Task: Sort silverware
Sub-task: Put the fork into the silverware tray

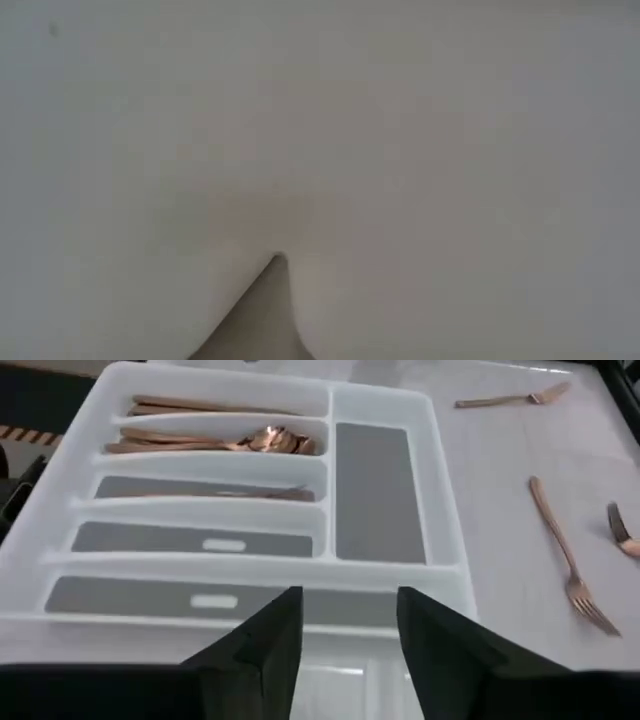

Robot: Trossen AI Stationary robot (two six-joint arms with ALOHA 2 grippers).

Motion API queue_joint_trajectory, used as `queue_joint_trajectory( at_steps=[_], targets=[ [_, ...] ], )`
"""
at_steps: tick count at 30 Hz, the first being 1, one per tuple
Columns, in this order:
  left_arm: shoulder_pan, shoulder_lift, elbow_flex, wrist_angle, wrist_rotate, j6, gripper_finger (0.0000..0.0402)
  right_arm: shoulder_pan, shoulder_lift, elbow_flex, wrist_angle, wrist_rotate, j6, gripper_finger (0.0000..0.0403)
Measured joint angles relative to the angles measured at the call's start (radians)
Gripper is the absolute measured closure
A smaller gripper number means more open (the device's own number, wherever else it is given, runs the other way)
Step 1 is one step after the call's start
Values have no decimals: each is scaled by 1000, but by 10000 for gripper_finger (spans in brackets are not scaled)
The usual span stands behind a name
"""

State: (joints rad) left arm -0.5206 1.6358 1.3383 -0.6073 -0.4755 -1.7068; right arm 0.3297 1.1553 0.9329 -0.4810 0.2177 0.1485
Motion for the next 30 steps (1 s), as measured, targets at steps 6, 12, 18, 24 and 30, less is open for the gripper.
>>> queue_joint_trajectory(
  at_steps=[6,12,18,24,30],
  targets=[
    [-8,193,184,-301,137,-220,401,33,-98,-62,-28,-4,28,254],
    [20,340,234,-233,304,-241,401,66,-182,-170,-19,-5,113,254],
    [44,390,254,-279,316,-191,401,117,-247,-250,-16,-7,207,254],
    [70,392,253,-323,264,-197,401,146,-285,-271,-17,-5,209,254],
    [77,393,253,-280,262,-191,381,143,-289,-271,-14,24,170,254]
  ],
)
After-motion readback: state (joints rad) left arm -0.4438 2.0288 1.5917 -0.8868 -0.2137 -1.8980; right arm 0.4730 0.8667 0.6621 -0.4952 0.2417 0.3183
